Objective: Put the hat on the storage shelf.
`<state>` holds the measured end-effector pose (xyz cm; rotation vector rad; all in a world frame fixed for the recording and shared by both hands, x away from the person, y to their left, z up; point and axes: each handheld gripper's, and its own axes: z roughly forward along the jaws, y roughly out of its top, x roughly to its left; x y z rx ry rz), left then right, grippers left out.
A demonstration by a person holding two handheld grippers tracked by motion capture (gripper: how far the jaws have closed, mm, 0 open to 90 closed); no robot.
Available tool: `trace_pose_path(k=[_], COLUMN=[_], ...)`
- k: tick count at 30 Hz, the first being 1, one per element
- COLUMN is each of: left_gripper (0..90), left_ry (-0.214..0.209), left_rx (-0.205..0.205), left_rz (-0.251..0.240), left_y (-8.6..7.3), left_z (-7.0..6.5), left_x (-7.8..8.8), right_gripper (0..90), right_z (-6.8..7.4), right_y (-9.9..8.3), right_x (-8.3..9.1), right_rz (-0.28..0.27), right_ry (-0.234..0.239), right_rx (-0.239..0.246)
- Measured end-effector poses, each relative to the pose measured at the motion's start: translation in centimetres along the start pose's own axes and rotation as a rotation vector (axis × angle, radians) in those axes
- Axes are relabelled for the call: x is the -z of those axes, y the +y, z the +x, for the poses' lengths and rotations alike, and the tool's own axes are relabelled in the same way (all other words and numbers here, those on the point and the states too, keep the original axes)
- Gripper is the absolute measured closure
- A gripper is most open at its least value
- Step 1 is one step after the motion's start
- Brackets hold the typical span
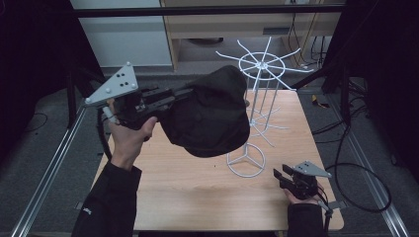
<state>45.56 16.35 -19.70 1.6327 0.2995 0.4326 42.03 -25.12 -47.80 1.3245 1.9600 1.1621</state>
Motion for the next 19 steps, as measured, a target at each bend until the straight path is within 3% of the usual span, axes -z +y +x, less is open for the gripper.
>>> trace_pose_path(k=[4, 8, 14, 16, 17, 19], left_gripper=[78.7, 59.5, 35.2, 32.2, 30.6, 29.0], left_ry=[0.01, 0.071, 0.203, 0.253, 0.289, 0.313], left_rx=[0.029, 0.031, 0.009, 0.014, 0.033, 0.04], left_rz=[0.014, 0.006, -0.016, -0.012, -0.007, 0.005], left_y=[-1.3, -2.2, -4.3, -5.5, -6.9, -7.7], left_z=[0.1, -0.1, -0.9, -1.1, -1.0, -0.8], left_x=[-0.4, 0.4, 3.8, 5.3, 6.5, 7.2], right_gripper=[58.0, 57.3, 55.6, 55.1, 54.8, 53.3], right_z=[0.0, 0.0, -0.1, -0.1, -0.1, -0.1], right_y=[0.0, -0.1, -0.2, -0.2, -0.2, -0.3], right_x=[0.0, 0.0, 0.0, 0.0, 0.1, 0.1], right_rz=[0.005, 0.004, 0.008, 0.006, 0.004, -0.001], right_ry=[0.002, -0.003, -0.006, -0.007, -0.007, -0.009], right_rx=[-0.006, -0.004, -0.004, -0.004, -0.005, -0.009])
